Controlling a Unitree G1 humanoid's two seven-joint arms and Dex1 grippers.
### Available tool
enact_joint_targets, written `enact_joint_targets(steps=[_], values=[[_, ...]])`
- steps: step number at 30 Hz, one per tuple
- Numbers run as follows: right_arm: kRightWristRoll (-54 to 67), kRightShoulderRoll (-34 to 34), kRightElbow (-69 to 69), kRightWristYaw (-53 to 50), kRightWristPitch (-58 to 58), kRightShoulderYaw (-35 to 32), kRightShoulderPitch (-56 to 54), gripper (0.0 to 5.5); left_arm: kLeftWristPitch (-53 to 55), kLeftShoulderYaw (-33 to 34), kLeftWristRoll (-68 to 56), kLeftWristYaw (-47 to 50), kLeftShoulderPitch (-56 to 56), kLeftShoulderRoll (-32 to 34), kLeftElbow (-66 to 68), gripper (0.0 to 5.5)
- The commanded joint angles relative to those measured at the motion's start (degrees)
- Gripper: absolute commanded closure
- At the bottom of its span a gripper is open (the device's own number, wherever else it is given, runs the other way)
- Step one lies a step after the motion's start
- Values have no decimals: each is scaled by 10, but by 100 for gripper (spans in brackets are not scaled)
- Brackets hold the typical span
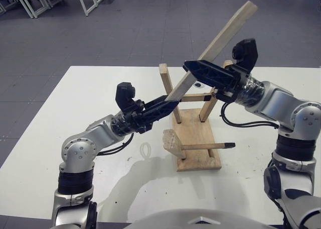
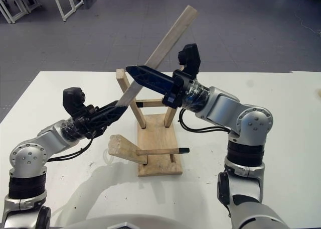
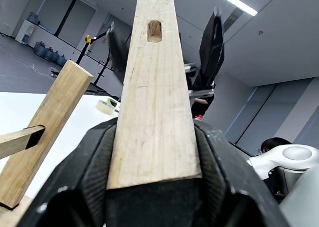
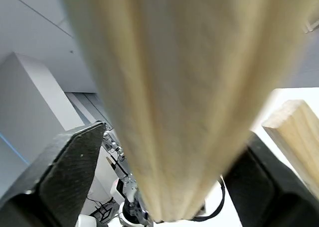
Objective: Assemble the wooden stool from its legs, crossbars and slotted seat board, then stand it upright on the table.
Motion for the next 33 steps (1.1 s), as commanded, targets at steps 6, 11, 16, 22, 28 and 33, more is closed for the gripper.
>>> enact_joint_targets(steps=[6,11,16,22,28,33], values=[[52,-22,2,31,-6,10,-14,333,51,15,-40,-26,-8,18,46,345],[41,-36,8,56,-5,11,-19,335,83,45,-99,-25,-33,25,87,292],[-29,-82,24,94,-17,-13,-6,348,85,78,-146,7,-13,27,72,216],[-73,-187,35,141,-12,-90,50,348,53,93,-24,10,145,74,-28,117],[-77,-218,8,151,-14,-128,115,348,-89,-120,353,-11,247,179,-128,53],[-83,-211,2,141,-23,-120,114,348,-128,-168,425,38,244,118,-133,53]])
